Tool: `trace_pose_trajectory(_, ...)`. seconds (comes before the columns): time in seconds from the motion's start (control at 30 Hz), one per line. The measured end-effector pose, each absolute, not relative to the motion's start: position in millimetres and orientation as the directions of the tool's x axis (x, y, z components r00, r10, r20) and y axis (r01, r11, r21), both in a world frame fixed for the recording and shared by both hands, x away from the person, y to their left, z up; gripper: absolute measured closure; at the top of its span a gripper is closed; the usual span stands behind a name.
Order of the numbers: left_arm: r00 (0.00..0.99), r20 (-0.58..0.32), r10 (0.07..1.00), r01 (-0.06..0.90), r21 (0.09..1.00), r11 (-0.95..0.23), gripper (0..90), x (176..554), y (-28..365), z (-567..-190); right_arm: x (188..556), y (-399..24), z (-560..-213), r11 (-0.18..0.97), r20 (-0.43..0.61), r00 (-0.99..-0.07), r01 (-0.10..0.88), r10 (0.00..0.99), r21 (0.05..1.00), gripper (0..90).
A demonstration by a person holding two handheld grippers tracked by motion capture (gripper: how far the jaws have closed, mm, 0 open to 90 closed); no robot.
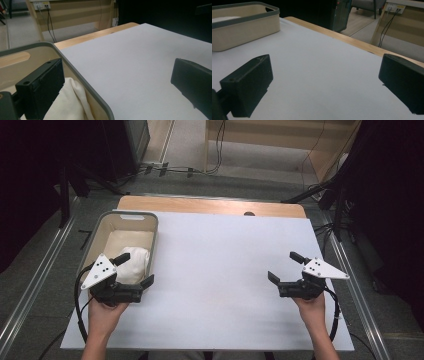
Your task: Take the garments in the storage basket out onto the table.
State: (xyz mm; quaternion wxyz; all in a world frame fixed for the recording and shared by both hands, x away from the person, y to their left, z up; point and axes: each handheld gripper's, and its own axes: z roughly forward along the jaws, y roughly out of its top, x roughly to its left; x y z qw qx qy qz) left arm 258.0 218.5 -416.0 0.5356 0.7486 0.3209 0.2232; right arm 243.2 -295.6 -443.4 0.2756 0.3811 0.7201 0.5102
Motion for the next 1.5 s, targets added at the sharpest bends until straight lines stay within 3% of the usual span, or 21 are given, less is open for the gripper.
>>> trace_pose_trajectory(0.57,0.68,0.003,0.733,0.269,0.929,-0.253,0.0,258,221,-405,240,-299,-441,0.18,-0.002,-0.557,0.264,0.83,0.948,0.0)
trace_pose_trajectory(1.5,0.591,0.052,0.805,0.523,0.736,-0.431,0.0,311,224,-400,241,-306,-441,0.188,-0.014,-0.553,0.259,0.833,0.947,0.0)
